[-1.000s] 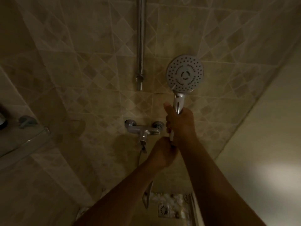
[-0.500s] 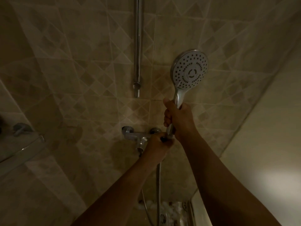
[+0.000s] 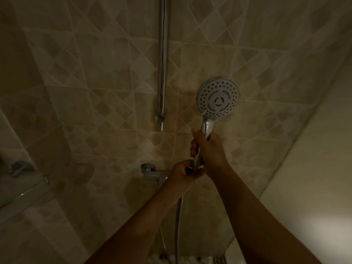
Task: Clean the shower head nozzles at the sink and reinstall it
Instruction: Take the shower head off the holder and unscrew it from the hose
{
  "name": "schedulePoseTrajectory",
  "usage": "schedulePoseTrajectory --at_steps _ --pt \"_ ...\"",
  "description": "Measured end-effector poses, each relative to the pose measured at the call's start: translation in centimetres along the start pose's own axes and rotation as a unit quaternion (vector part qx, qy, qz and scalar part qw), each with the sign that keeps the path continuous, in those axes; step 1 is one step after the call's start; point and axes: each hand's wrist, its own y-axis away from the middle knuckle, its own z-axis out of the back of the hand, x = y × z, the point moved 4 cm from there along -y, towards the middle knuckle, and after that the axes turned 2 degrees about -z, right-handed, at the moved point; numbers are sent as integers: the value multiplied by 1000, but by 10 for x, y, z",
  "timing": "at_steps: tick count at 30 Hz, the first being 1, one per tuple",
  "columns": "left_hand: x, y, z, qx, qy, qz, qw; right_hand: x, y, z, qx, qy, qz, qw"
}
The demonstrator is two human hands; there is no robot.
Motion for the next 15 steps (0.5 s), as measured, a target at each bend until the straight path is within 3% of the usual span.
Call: schedulePoseTrajectory --at_steps 15 --pt "-34 -19 35 63 12 -18 998 23 -17 6 -8 36 33 999"
